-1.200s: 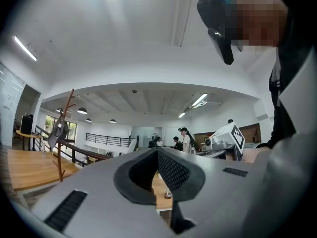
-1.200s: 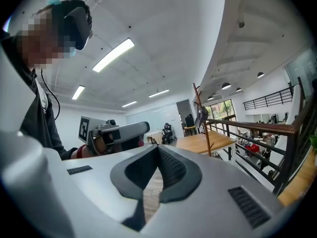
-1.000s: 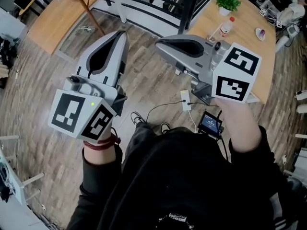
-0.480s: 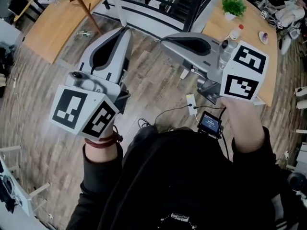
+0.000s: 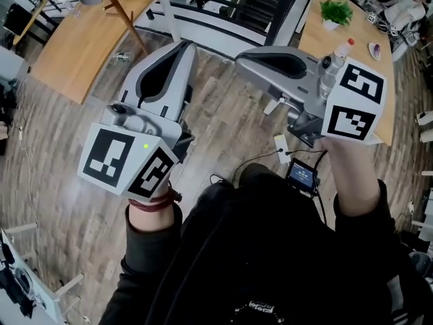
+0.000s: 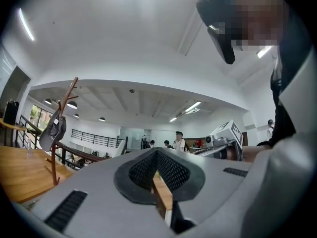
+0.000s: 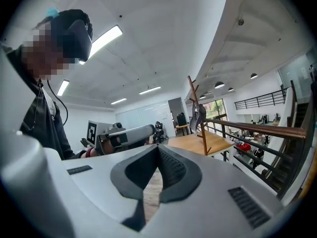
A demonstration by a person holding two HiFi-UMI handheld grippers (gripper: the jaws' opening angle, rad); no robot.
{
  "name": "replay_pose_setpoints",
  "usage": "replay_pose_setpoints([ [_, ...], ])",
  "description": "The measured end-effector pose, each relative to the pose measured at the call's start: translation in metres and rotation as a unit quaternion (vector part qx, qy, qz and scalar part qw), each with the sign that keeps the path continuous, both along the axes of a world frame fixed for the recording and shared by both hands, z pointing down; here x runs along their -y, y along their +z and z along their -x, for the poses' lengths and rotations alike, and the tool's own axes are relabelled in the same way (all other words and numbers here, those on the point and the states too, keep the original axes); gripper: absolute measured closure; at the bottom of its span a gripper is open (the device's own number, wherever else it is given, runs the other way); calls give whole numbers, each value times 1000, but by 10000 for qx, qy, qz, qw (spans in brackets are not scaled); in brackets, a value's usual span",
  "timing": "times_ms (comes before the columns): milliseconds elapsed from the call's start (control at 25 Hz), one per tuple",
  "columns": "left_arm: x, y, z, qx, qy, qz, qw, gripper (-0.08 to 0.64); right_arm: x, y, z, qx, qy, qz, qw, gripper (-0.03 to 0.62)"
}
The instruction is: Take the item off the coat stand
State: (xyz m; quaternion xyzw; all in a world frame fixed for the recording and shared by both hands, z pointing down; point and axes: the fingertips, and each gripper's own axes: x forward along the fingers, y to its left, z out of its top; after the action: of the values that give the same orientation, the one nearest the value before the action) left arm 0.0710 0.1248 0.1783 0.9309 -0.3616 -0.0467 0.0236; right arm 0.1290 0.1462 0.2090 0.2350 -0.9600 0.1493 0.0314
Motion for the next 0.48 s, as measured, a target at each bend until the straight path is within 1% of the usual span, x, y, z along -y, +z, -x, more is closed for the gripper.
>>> replay_pose_setpoints([
  [200,7,6,28,20,-124,31,9999,554,11,2,29,30,-177,36,9998,575],
  [320,7,4,46,18,-283,7,9996,554,14,-2,46,15,-362,36,9993,575],
  [480,9,9,67,37,-574,75,9983,554,25,-1,68,65,-689,78,9976,577],
])
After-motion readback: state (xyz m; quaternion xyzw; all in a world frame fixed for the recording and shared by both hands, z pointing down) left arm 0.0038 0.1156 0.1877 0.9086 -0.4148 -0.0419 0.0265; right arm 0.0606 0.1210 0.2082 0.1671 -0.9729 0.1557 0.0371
